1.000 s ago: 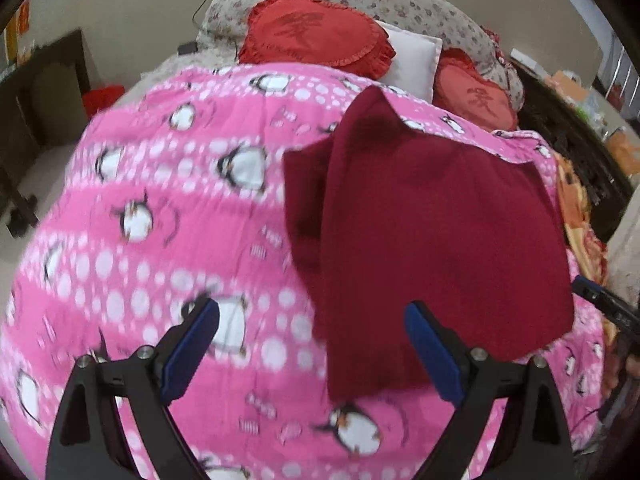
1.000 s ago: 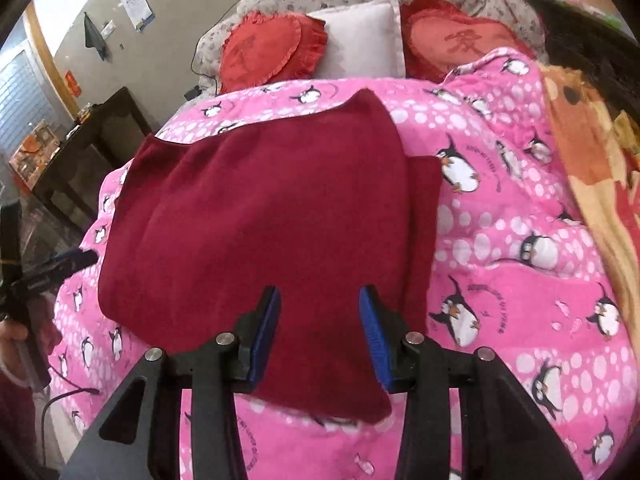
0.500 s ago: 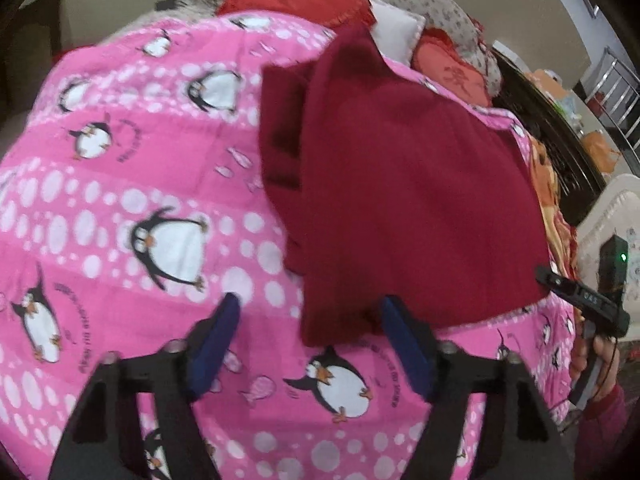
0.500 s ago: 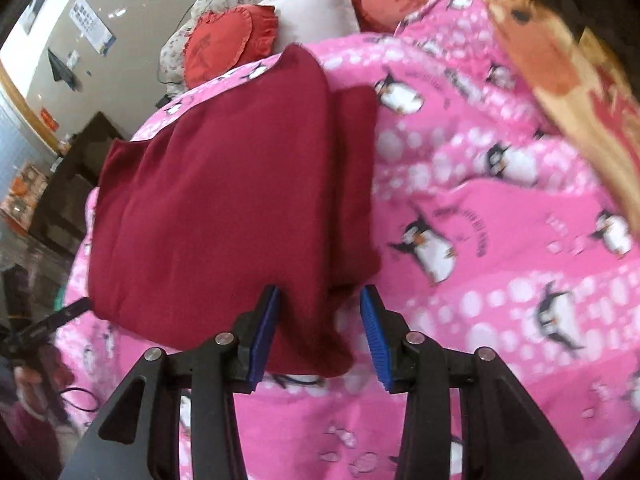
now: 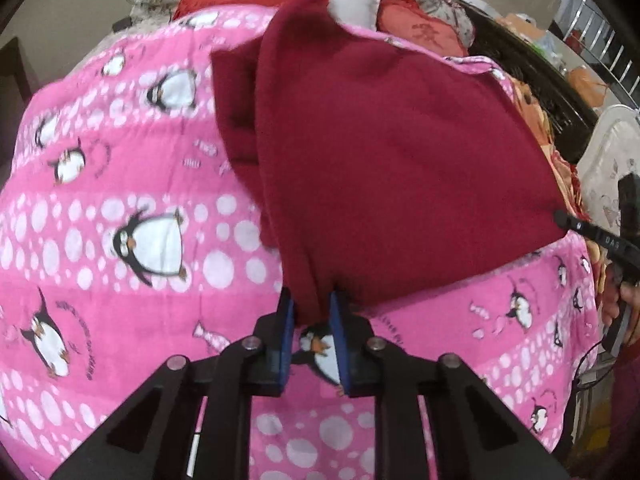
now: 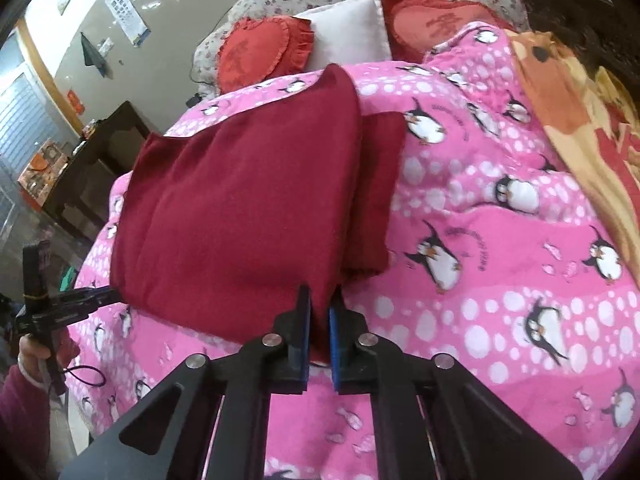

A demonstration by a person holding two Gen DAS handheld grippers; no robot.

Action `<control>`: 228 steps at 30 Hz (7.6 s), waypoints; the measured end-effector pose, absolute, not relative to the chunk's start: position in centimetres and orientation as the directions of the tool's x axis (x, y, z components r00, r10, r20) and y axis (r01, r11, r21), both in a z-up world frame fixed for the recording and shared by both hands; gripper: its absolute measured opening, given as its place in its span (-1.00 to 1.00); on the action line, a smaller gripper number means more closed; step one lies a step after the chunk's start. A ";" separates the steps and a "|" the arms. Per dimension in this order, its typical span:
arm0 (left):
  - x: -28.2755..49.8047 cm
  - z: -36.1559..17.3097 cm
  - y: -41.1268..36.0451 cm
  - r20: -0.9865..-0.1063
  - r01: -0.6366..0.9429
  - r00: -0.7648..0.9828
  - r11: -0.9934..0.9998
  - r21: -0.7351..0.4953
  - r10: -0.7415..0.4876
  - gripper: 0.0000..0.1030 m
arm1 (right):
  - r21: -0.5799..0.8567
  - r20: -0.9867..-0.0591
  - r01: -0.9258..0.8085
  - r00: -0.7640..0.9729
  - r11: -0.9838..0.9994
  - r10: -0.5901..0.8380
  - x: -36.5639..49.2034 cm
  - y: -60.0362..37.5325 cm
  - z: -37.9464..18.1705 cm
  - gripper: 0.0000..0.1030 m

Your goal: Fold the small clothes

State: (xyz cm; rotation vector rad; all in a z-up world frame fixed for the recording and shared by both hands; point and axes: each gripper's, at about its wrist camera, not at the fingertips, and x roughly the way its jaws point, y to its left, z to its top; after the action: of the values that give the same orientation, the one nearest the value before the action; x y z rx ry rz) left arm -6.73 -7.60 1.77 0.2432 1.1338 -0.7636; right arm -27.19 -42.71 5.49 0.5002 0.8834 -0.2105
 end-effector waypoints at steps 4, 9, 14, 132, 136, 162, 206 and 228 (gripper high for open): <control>-6.5 1.7 -7.5 -0.879 0.646 0.199 0.732 -0.215 -0.434 -0.65 | 0.338 -0.810 0.408 0.585 0.848 0.041 -27.6 -43.0 3.0 -1.00; -6.8 2.9 -7.0 -0.879 0.660 0.233 0.731 -0.171 -0.416 -0.65 | 0.355 -0.798 0.393 0.600 0.848 0.056 -27.8 -43.1 4.5 -1.00; -6.3 5.7 -7.0 -0.856 0.656 0.304 0.744 -0.129 -0.417 -0.44 | 0.331 -0.742 0.413 0.670 0.849 -0.037 -28.2 -43.2 7.9 -0.91; 4.8 -1.7 -8.3 -0.639 0.426 0.097 0.612 -0.666 -0.763 0.07 | 0.304 -0.827 0.116 0.525 0.946 0.201 5.5 -23.6 8.2 -0.31; 4.1 -1.3 -7.9 -0.634 0.427 0.103 0.610 -0.668 -0.767 -0.39 | 0.323 -0.830 0.159 0.522 0.933 0.198 5.6 -24.0 7.7 -0.25; -4.5 9.8 -15.7 -0.662 0.710 0.125 0.533 -0.460 -0.739 -0.49 | 0.192 -0.821 0.038 0.553 0.981 0.139 -1.1 -28.4 13.9 -1.00; -16.4 5.9 -23.2 -0.827 0.820 0.057 0.499 -0.280 -0.559 0.46 | 0.272 -0.816 0.376 0.578 0.886 0.006 -21.5 -45.1 7.5 -1.00; -16.4 5.8 -23.2 -0.839 0.805 0.139 0.554 -0.213 -0.525 0.46 | 0.252 -0.825 0.342 0.564 0.905 0.017 -26.6 -40.9 6.8 -1.00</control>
State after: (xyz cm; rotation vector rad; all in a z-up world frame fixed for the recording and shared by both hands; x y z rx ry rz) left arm -16.39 -23.21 5.82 0.3204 1.0486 -0.9850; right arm -26.57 -40.87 6.77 0.4117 0.9586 -0.1982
